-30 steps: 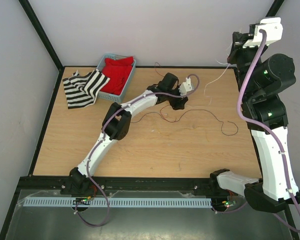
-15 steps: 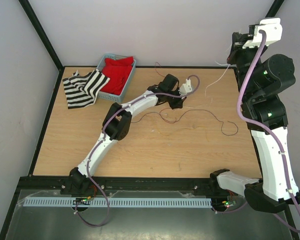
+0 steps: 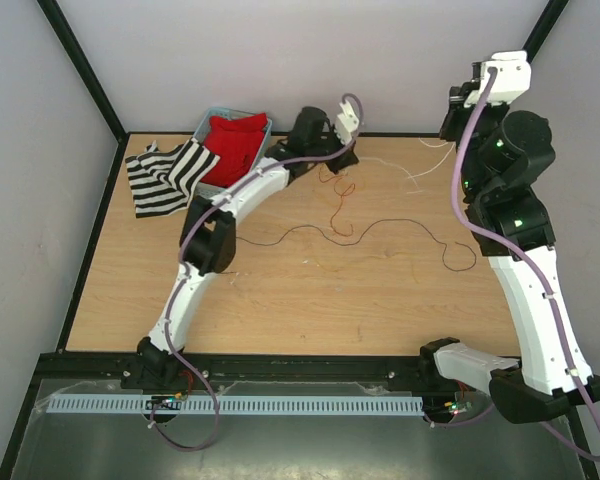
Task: Zip-tie the wires
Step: Untie the cable at the center of the board, then straighten the cable at the center of the board.
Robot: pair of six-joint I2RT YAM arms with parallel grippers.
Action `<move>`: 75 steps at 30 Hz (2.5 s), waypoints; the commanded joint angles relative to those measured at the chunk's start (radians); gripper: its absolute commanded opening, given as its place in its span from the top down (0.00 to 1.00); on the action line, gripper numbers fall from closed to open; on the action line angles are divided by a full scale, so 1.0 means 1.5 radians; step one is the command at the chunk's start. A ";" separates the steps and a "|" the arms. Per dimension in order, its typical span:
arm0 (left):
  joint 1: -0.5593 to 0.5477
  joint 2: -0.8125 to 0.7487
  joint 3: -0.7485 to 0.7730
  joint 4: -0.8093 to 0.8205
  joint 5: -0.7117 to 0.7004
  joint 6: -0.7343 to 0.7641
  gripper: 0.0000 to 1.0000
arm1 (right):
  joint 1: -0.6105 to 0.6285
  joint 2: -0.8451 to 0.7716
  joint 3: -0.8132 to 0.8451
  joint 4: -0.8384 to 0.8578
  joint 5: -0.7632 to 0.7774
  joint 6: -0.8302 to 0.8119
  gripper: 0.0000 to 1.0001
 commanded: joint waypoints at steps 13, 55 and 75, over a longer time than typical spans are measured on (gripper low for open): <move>0.104 -0.420 -0.407 0.029 -0.234 0.100 1.00 | -0.050 0.012 -0.151 0.025 0.064 0.026 1.00; 0.312 -0.913 -1.144 0.022 -0.378 -0.392 1.00 | -0.312 0.123 -0.578 0.117 0.027 0.210 1.00; 0.276 -0.850 -1.223 0.113 -0.418 -0.438 1.00 | -0.312 0.273 -0.578 0.146 -0.022 0.205 0.98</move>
